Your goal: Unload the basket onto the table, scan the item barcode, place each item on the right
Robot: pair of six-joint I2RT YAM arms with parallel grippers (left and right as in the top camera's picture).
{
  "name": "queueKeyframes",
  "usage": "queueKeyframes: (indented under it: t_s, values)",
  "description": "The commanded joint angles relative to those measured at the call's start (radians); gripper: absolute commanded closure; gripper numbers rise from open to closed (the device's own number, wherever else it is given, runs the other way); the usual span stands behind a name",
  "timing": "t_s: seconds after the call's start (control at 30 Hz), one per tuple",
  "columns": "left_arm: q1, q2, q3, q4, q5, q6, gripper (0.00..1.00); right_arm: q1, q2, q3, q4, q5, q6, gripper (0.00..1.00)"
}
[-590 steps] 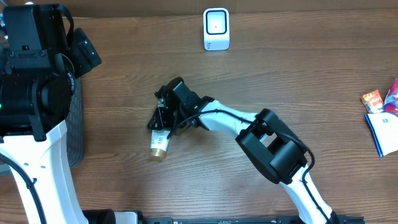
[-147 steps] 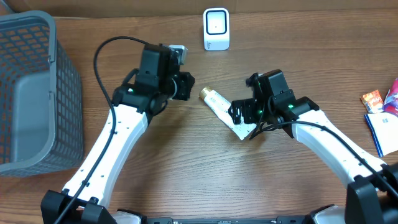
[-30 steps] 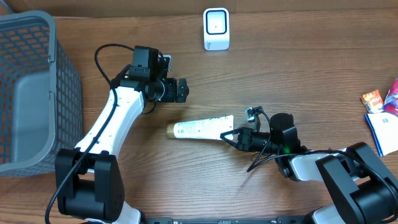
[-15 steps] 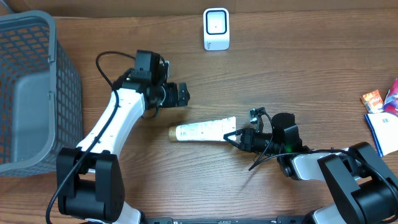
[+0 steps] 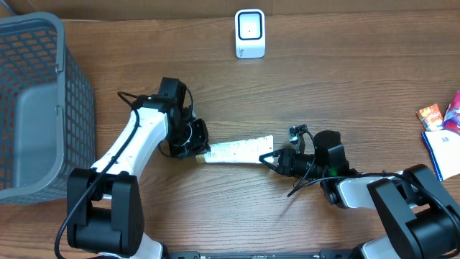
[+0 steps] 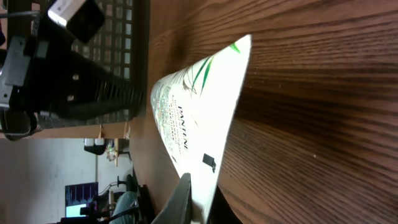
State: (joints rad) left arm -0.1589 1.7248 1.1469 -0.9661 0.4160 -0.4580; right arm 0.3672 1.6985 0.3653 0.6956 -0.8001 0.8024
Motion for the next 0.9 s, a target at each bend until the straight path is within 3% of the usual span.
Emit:
queueKeyframes:
  t_s: [0.0,0.4,0.87]
  values:
    - [0.015,0.01,-0.004,-0.05,0.029,0.01,0.96,-0.005,-0.022,0.003,0.006,0.006,-0.019,0.96]
    - [0.018,0.011,-0.005,-0.053,-0.116,0.031,0.96,-0.005,-0.022,0.003,0.006,-0.005,-0.019,0.96]
    - [0.017,0.082,-0.006,-0.001,-0.127,0.031,0.96,-0.005,-0.022,0.003,0.006,-0.006,-0.018,0.96]
